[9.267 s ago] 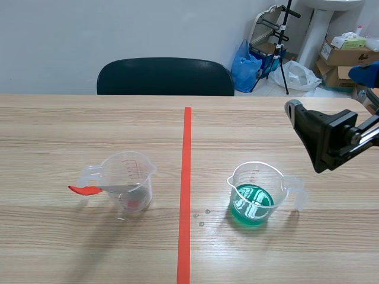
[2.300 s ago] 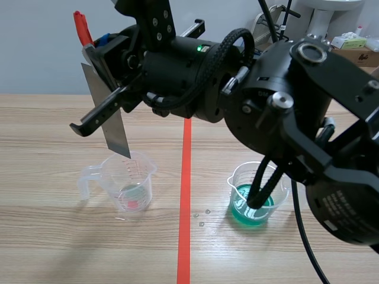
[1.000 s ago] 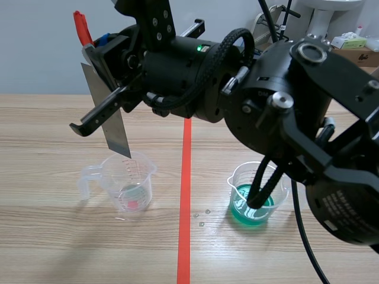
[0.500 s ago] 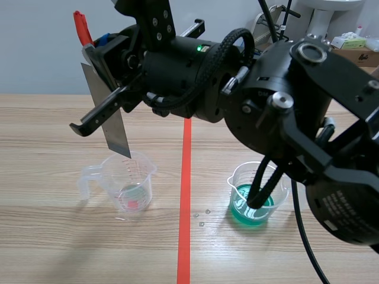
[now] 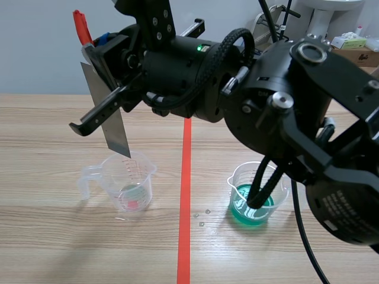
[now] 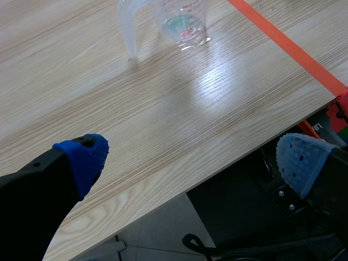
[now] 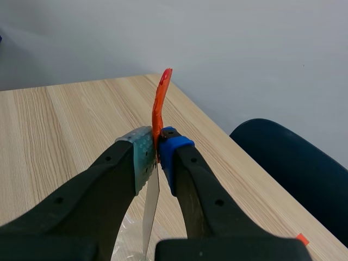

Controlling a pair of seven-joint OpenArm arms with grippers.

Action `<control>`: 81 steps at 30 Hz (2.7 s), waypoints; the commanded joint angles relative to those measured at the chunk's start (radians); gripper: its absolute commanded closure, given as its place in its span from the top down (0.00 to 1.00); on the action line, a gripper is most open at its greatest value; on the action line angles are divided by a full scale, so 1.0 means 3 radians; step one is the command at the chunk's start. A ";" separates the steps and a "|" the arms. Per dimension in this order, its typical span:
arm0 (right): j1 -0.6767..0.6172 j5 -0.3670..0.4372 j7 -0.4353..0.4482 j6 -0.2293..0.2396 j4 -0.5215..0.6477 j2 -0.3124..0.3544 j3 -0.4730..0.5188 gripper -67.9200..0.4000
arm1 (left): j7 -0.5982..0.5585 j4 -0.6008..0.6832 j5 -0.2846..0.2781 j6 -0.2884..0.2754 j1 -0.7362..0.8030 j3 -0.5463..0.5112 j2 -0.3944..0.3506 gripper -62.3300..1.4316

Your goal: Do the redox reaction experiment

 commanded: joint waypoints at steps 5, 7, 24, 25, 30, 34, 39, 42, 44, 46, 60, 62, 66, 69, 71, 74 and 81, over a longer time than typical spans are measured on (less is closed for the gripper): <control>0.0085 0.0034 0.0061 -0.0011 0.0053 -0.0001 0.0038 0.03 | -0.0056 0.0047 -0.0020 0.0001 0.0004 0.0004 -0.0001 1.00; 0.0085 0.0034 0.0061 -0.0011 0.0053 -0.0001 0.0038 0.03 | -0.0056 0.0047 -0.0020 0.0001 0.0004 0.0004 -0.0001 1.00; 0.0031 0.0038 0.0187 0.0003 0.0053 0.0127 0.0072 0.03 | -0.0056 0.0047 -0.0020 0.0001 0.0004 0.0004 -0.0001 1.00; 0.0017 0.0039 0.0226 0.0003 0.0057 0.0154 0.0092 0.03 | -0.0056 0.0047 -0.0020 0.0001 0.0004 0.0004 -0.0001 1.00; -0.0092 0.0137 0.0267 0.0004 0.0151 0.0338 0.0237 0.03 | -0.0056 0.0047 -0.0020 0.0001 0.0004 0.0004 -0.0001 1.00; -0.0196 0.0201 0.0306 0.0017 0.0286 0.0498 0.0375 0.03 | -0.0056 0.0047 -0.0020 0.0001 0.0004 0.0004 -0.0001 1.00; -0.0356 0.0219 0.0464 0.0017 0.0387 0.0708 0.0556 0.03 | -0.0056 0.0047 -0.0020 0.0001 0.0004 0.0004 -0.0001 1.00; -0.0460 0.0298 0.0598 0.0018 0.0412 0.0867 0.0671 0.03 | -0.0056 0.0047 -0.0020 0.0001 0.0004 0.0004 -0.0001 1.00; -0.0530 0.0351 0.0669 0.0017 0.0418 0.0968 0.0750 0.03 | -0.0056 0.0047 -0.0020 0.0001 0.0004 0.0004 0.0000 1.00; -0.0595 0.0412 0.0720 0.0017 0.0418 0.1064 0.0830 0.03 | -0.0056 0.0047 -0.0020 0.0001 0.0004 0.0004 0.0000 1.00; -0.1245 0.0765 0.1188 0.0011 0.0469 0.1710 0.1457 0.03 | -0.0050 0.0047 -0.0019 0.0001 0.0004 0.0004 0.0000 1.00; -0.1390 0.0773 0.1240 0.0011 0.0504 0.1760 0.1597 0.03 | -0.0042 0.0047 -0.0019 0.0000 0.0004 0.0004 0.0000 1.00; -0.1718 0.0772 0.1354 0.0011 0.0566 0.1818 0.1898 0.03 | -0.0043 0.0047 -0.0019 0.0000 0.0004 0.0004 -0.0001 1.00; -0.1965 0.0771 0.1425 0.0013 0.0612 0.1818 0.2134 0.03 | -0.0043 0.0047 -0.0019 0.0000 0.0004 0.0004 -0.0001 1.00; -0.2126 0.0771 0.1464 0.0014 0.0655 0.1817 0.2285 0.03 | -0.0045 0.0047 -0.0019 0.0000 0.0004 0.0004 -0.0001 1.00; -0.2335 0.0772 0.1499 0.0015 0.0722 0.1817 0.2488 0.03 | -0.0045 0.0047 -0.0019 0.0000 0.0004 0.0004 -0.0001 1.00; -0.2581 0.0773 0.1611 0.0027 0.0736 0.1816 0.2667 0.03 | -0.0042 0.0047 -0.0019 0.0000 0.0004 0.0004 -0.0001 1.00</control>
